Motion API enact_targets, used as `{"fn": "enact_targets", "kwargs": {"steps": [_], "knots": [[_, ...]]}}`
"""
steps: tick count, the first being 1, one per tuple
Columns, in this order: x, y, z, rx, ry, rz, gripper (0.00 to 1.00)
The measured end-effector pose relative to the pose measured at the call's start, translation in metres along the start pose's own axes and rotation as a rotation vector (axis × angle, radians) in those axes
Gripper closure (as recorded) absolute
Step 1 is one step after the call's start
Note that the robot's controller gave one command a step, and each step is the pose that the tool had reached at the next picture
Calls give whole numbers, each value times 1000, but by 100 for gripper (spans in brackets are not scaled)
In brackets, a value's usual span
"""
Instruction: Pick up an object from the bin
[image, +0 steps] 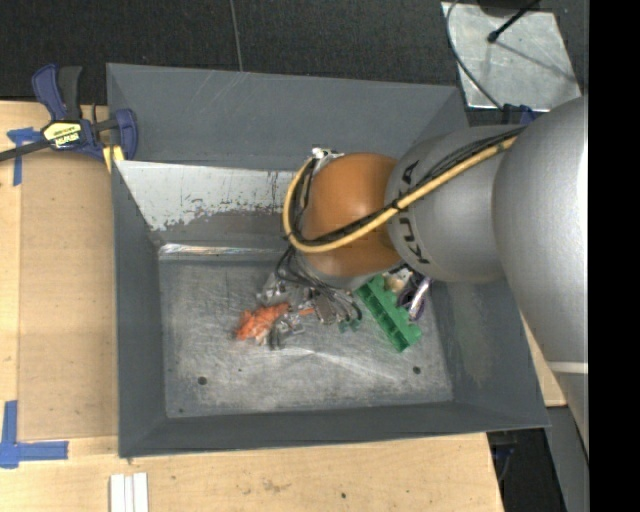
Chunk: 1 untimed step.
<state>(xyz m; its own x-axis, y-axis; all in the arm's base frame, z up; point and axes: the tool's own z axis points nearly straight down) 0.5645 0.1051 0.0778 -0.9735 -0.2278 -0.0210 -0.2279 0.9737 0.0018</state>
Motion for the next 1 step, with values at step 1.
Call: {"fn": "enact_targets", "kwargs": {"steps": [1], "knots": [[1,0,-2,0,3,0,100]]}}
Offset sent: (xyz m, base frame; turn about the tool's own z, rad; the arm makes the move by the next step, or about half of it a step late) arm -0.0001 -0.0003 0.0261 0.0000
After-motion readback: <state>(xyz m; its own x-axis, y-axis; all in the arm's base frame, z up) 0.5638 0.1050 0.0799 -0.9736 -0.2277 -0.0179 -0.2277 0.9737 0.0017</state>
